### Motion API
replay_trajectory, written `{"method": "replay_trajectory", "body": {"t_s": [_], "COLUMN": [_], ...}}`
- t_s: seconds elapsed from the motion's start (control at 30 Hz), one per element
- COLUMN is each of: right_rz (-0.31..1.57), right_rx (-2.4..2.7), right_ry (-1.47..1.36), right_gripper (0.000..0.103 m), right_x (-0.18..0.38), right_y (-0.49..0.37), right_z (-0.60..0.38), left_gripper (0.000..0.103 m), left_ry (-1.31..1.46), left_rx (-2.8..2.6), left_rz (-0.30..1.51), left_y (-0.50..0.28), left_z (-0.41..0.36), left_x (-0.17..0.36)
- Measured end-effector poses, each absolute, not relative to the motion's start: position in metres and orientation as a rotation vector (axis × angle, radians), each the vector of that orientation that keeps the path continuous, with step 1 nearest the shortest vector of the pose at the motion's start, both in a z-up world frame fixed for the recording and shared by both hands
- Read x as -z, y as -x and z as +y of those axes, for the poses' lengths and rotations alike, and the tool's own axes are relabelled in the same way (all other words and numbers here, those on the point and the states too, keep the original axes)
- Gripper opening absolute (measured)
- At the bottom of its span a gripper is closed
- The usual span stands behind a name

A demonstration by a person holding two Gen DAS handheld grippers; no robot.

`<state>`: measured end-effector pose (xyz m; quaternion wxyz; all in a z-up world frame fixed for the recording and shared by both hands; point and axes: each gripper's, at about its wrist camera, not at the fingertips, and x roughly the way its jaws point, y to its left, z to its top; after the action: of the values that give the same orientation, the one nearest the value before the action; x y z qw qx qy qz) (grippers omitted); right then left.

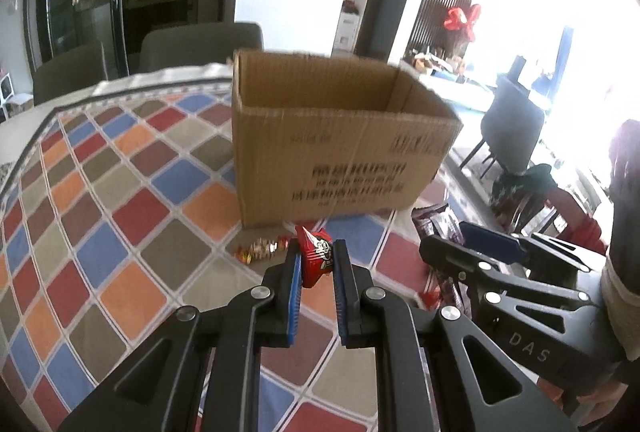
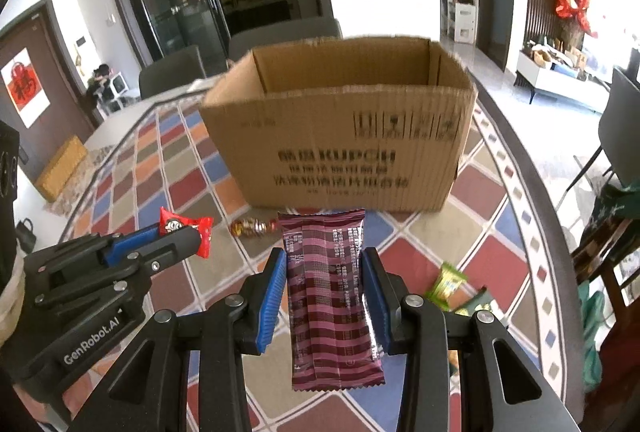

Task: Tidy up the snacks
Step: 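Lift both held snacks and carry them over the cardboard box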

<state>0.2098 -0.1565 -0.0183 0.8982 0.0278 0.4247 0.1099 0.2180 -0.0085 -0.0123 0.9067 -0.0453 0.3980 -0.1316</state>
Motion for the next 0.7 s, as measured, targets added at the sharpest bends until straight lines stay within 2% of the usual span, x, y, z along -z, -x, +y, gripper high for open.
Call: {"method": "replay_trajectory", "body": {"t_s": [0.37,0.7], "right_rz": [0.778,0.694], "right_rx": [-0.232,-0.229], "right_ry": [-0.059,-0.028], "right_gripper": [0.039,0.039], "right_x": [-0.026,-0.067], "right_y": [-0.230,-0.254], "right_z": [-0.160,-0.154], "left_gripper": [0.016,0.016], "left_ry": [0.087,0.082], "left_rx": [0.279,0.296], "left_rz": [0.711,0.688], "left_y": [-0.238,-0.268], "left_z": [-0.010,-0.010], "left_x": [-0.038,-0.065]}}
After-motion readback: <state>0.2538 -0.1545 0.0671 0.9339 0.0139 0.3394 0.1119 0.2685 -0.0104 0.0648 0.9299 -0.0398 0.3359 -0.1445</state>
